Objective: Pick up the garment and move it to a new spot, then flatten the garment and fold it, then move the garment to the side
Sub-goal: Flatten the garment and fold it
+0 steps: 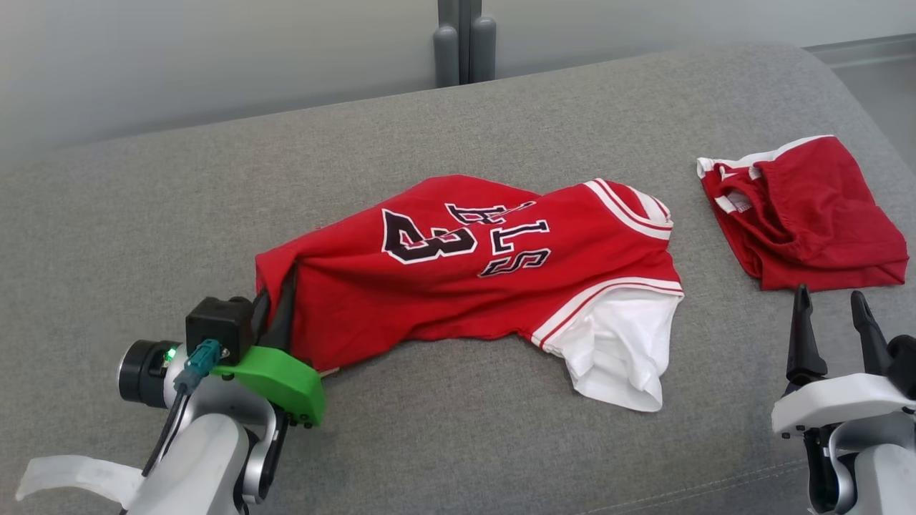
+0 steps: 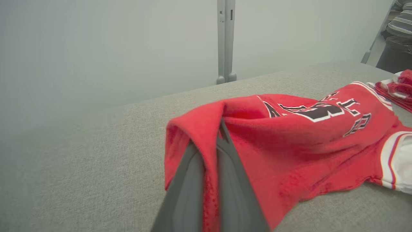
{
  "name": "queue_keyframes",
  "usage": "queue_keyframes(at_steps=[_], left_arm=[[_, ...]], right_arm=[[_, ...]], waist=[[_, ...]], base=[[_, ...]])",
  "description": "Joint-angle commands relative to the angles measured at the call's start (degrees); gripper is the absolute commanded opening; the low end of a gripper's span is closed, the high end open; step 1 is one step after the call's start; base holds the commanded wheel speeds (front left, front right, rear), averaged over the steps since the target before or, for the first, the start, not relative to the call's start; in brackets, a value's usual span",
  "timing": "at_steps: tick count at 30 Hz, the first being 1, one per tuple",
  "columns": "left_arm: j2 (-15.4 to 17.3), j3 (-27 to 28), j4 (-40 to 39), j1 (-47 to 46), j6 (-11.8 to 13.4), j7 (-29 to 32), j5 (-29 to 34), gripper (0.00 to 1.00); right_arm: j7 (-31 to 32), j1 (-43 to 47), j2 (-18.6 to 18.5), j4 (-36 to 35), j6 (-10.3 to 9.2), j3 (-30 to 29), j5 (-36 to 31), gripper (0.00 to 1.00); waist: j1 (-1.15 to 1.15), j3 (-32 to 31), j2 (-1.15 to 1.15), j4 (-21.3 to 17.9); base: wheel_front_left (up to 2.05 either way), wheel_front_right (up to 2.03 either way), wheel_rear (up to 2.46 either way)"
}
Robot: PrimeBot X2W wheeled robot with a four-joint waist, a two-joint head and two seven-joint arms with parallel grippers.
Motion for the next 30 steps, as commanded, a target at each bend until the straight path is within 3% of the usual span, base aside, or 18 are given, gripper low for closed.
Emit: queue_keyframes(at_steps=[1, 5, 12, 22, 23, 24, 25, 27, 30], left_arm=[[0.87, 0.43, -0.53, 0.81, 0.37, 0.78, -0.65, 0.0], [0.95, 1.38, 2.04, -0.12, -1.32, 2.03, -3.19, 0.0], [-0.55, 2.49, 17.91, -8.07, -6.39, 0.01, -5.57, 0.0], [-2.56, 2.76, 35.63, -18.29, -9.76, -4.47, -5.28, 0.0], [-2.88, 2.73, 37.01, -19.03, -10.02, -4.87, -5.2, 0.11], [-3.17, 2.93, 38.21, -19.77, -10.03, -5.31, -5.18, 0.34], [-3.42, 2.96, 39.25, -20.42, -10.18, -5.65, -5.03, 0.49], [-3.69, 3.0, 41.13, -21.3, -10.49, -6.16, -4.89, 1.0], [-4.13, 3.37, 42.79, -22.19, -11.24, -6.55, -4.76, 1.0]], right_arm=[[-0.36, -0.55, -0.21, 0.06, -0.02, 0.31, 0.34, 1.0], [-0.48, -1.38, -0.22, 0.4, -0.02, 1.43, 0.56, 1.0], [-0.48, -3.41, -0.21, 0.29, -0.02, 2.32, 0.12, 1.0], [-1.04, -5.12, -0.21, 0.99, -0.02, 2.66, 0.59, 1.0], [-1.14, -5.35, -0.21, 1.1, -0.02, 2.69, 0.64, 1.0], [-1.13, -5.61, -0.22, 1.22, -0.02, 2.82, 0.72, 1.0], [-1.22, -5.83, -0.21, 1.38, -0.02, 2.99, 0.8, 1.0], [-1.25, -6.01, -0.22, 1.62, -0.02, 3.39, 0.98, 1.0], [-1.5, -6.34, -0.22, 1.9, -0.02, 3.49, 0.94, 1.0]], waist=[[0.0, 0.4, 0.0, -0.04], [0.0, 1.59, 0.0, -1.0], [0.0, 4.91, 0.0, -4.57], [0.0, 8.03, 0.0, -6.86], [0.0, 8.15, 0.0, -6.83], [0.0, 8.25, 0.0, -6.78], [0.0, 8.33, 0.0, -6.7], [0.0, 8.4, 0.0, -6.48], [0.0, 8.22, 0.0, -5.78]], base=[[0.0, 0.0, 0.0], [0.0, 0.0, 0.0], [0.0, 0.0, 0.0], [0.0, 0.0, 0.0], [0.0, 0.0, 0.0], [0.0, 0.0, 0.0], [0.0, 0.0, 0.0], [0.0, 0.0, 0.0], [0.0, 0.0, 0.0]])
